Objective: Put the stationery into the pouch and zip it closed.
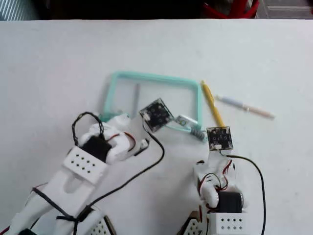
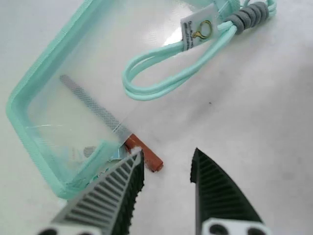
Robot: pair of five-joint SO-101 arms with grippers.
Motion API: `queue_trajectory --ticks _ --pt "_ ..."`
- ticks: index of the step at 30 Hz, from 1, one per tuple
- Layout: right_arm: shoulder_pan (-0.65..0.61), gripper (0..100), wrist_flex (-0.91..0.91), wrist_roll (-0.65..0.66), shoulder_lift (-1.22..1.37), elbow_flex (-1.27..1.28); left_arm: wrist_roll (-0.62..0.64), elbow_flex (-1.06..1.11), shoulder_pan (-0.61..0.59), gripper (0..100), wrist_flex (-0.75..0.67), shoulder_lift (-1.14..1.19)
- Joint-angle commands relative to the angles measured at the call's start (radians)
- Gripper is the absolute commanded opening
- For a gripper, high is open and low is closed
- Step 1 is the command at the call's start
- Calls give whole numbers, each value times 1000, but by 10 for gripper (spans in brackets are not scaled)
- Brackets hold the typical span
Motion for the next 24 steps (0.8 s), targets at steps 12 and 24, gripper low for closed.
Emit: queue_trajectory --ticks 12,24 --pt "16 261 -196 87 -10 -327 502 58 -367 106 -334 4" --pt "-407 167 -163 221 114 -404 624 167 -432 110 -545 5"
